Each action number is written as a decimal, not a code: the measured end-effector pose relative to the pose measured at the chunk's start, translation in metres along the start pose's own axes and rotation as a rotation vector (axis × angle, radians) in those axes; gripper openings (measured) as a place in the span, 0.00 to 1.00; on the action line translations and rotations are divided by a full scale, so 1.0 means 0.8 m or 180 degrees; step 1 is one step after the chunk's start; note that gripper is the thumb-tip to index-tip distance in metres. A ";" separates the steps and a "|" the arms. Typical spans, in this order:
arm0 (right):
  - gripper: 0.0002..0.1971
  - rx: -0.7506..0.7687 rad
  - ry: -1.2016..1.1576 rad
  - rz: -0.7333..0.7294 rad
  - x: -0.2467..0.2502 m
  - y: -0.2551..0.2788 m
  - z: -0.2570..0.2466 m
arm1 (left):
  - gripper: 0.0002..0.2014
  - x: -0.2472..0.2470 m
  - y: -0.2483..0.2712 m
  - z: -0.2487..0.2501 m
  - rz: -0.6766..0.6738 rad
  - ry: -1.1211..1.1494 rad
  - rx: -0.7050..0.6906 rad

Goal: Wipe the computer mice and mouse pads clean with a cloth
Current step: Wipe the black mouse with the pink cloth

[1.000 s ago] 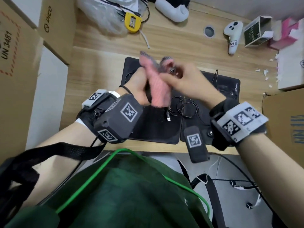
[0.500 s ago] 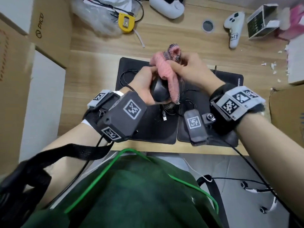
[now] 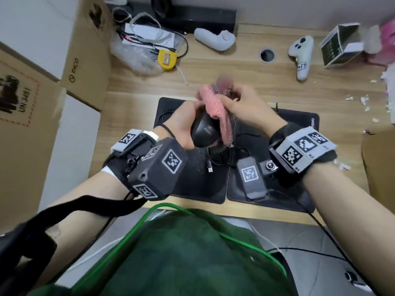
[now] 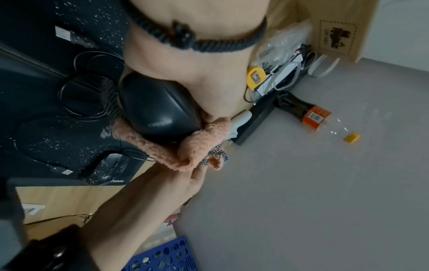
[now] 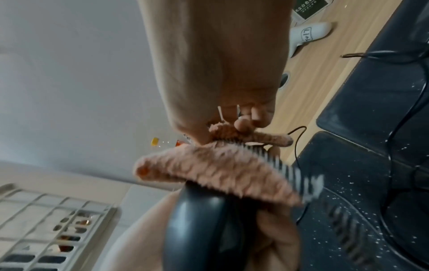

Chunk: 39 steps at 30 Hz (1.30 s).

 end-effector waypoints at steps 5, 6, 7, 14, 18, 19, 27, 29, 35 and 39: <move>0.02 0.0675 0.0296 -0.0755 -0.024 0.020 -0.032 | 0.17 0.001 0.010 0.014 0.0159 0.0425 -0.0190; 0.03 0.0728 0.0288 -0.0836 -0.026 0.020 -0.032 | 0.19 0.008 0.011 0.017 0.0307 0.0452 -0.0274; 0.04 0.0689 0.0217 -0.0776 -0.024 0.014 -0.026 | 0.20 0.010 0.010 0.019 0.0313 0.0261 -0.0435; 0.08 0.0110 -0.0254 0.0140 -0.016 -0.019 0.015 | 0.14 0.022 0.002 0.017 0.0328 -0.0175 -0.0121; 0.03 0.0493 -0.0144 -0.0393 -0.052 0.003 -0.002 | 0.18 0.049 -0.019 0.017 0.0606 0.0398 -0.0354; 0.04 0.0533 -0.0119 -0.0472 -0.051 0.003 0.001 | 0.17 0.052 -0.023 0.016 0.0635 0.0327 -0.0388; 0.11 -0.0066 -0.0268 0.0302 -0.017 -0.037 0.026 | 0.16 0.042 -0.030 0.036 0.0519 0.0362 -0.0101; 0.13 0.0042 -0.0211 0.0277 -0.032 -0.037 0.011 | 0.14 0.051 -0.024 0.048 0.0826 0.0251 -0.0259; 0.07 0.0492 -0.0106 -0.0357 -0.060 -0.014 -0.013 | 0.20 0.056 -0.019 0.073 0.0998 -0.0059 -0.0983; 0.06 0.0123 -0.0364 0.0158 -0.017 -0.032 0.024 | 0.14 0.034 -0.021 0.052 0.0599 0.0557 -0.0263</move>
Point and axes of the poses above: each hand's wrist, its own y-axis away from the middle knuckle, its own x-axis out of the back of the hand, z = x × y, the point moved 6 cm from there along -y, towards the middle knuckle, and after that the axes turned 5 degrees about z, right-handed, at the moved point
